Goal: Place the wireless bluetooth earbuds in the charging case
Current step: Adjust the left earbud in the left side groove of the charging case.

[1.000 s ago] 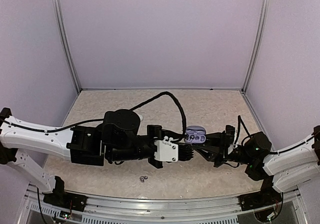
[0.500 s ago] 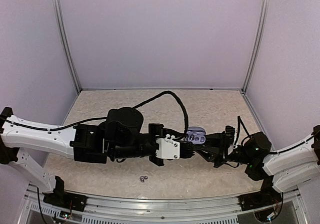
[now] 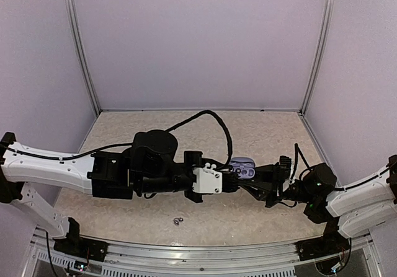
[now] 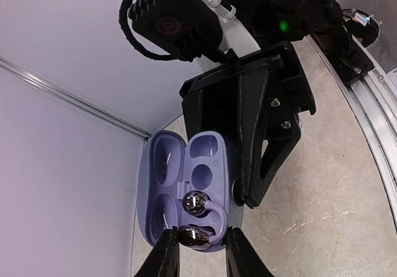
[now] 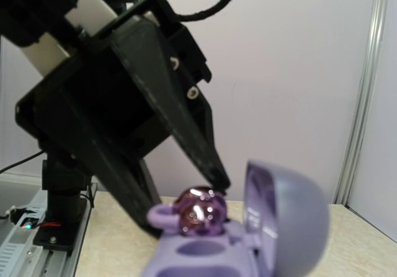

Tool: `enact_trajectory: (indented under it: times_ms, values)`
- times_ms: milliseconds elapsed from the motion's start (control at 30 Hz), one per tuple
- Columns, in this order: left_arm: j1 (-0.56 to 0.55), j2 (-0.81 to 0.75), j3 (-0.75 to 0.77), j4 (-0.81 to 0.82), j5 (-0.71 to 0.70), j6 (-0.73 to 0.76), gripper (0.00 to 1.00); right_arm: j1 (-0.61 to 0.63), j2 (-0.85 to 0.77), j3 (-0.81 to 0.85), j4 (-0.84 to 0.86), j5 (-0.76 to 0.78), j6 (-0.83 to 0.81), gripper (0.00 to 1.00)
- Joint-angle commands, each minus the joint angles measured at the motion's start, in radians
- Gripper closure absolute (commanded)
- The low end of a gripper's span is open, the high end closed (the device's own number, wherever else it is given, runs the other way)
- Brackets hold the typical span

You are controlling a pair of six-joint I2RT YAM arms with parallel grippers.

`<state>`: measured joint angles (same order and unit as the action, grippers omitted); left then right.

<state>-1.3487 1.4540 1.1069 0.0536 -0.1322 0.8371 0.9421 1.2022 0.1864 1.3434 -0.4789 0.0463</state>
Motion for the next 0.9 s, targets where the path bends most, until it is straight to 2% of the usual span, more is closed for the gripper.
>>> enact_trajectory:
  times_ms: [0,367,867]
  values:
    - [0.002,0.011,0.040,-0.036,0.034,-0.016,0.73,0.013,-0.001,0.025,0.033,-0.003,0.000,1.00]
    - [0.013,0.043,0.069,-0.126,0.060,-0.040,0.77,0.013,-0.017,0.024,0.025,-0.003,-0.003,1.00]
    - [0.075,0.054,0.119,-0.223,0.232,-0.109,0.81,0.017,-0.024,0.027,0.017,-0.028,-0.016,1.00]
